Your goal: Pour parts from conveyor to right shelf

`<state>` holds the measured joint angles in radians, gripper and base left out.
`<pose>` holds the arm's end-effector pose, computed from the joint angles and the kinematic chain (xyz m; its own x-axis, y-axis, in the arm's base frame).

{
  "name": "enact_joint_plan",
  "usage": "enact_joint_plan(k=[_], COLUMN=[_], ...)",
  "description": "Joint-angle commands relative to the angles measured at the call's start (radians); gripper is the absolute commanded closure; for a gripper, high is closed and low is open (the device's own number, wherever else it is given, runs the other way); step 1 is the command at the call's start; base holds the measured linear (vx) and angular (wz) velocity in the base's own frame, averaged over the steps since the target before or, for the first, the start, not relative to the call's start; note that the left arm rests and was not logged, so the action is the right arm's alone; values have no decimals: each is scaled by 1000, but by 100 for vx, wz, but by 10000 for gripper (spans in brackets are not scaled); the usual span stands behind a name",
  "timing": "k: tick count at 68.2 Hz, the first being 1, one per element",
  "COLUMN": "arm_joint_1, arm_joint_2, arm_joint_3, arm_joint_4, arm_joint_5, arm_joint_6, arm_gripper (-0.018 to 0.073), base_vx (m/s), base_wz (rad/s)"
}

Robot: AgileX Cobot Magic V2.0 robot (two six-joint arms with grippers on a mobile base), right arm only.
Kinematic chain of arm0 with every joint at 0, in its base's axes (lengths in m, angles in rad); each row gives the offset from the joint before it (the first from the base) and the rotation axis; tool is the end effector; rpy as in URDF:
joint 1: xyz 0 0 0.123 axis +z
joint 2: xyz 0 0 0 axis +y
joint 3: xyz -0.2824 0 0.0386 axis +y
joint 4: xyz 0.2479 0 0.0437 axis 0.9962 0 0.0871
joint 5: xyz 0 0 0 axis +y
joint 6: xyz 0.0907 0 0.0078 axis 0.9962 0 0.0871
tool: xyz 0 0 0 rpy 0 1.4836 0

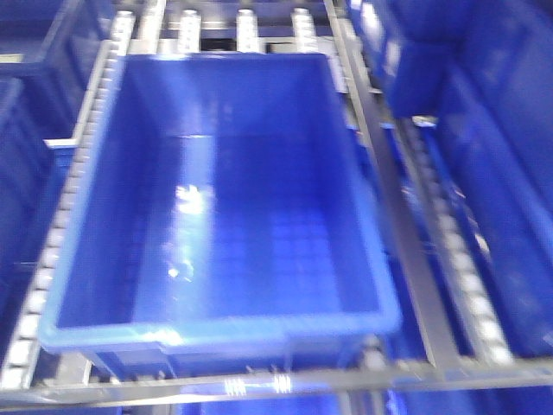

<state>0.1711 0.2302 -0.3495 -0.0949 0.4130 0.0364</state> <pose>0.0635 0.0074 0.2793 -0.1934 -0.0847 -0.9774 -0.1434 0.9880 -0.0572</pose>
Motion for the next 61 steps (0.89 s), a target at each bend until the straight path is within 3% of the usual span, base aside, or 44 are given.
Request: enact_joint_plan(k=[1,61], arm_joint_1=[-1,-1], arm_joint_2=[12,12], arm_joint_3=[-28,-28], arm_joint_4=[-5,-5], arm_joint_5=[-79,-79], arm_joint_6=[-4,-4], arm_gripper=[569,569], base_vx=[17,11], base_wz=[30,1])
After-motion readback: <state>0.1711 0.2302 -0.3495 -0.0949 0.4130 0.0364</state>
